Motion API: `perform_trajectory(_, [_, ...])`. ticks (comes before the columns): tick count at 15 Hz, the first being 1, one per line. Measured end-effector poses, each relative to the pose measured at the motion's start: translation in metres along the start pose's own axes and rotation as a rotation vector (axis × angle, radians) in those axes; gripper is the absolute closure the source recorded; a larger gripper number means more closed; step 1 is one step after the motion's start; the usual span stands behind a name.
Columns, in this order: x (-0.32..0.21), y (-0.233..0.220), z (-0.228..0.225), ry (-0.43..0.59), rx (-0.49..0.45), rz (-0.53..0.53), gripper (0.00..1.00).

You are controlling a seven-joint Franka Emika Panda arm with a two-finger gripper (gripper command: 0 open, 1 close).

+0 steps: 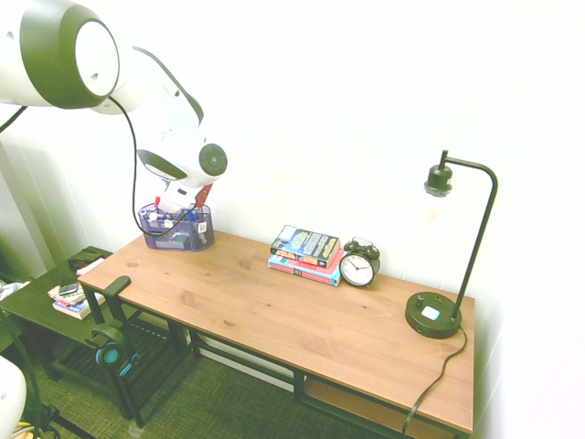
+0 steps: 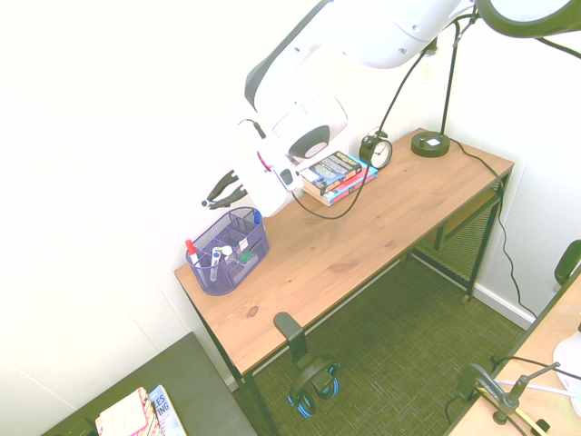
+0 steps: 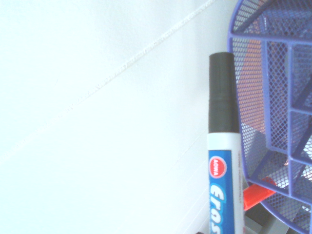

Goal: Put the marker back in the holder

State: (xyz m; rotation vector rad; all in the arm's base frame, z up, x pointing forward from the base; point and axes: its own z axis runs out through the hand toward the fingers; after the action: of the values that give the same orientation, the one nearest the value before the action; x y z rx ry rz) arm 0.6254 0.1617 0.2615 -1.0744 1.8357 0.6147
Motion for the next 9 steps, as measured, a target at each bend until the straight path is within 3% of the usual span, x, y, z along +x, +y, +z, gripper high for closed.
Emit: perform_trajectory(9, [0.029, 0.002, 0.0, 0.025, -0.001, 0.052, 1.0])
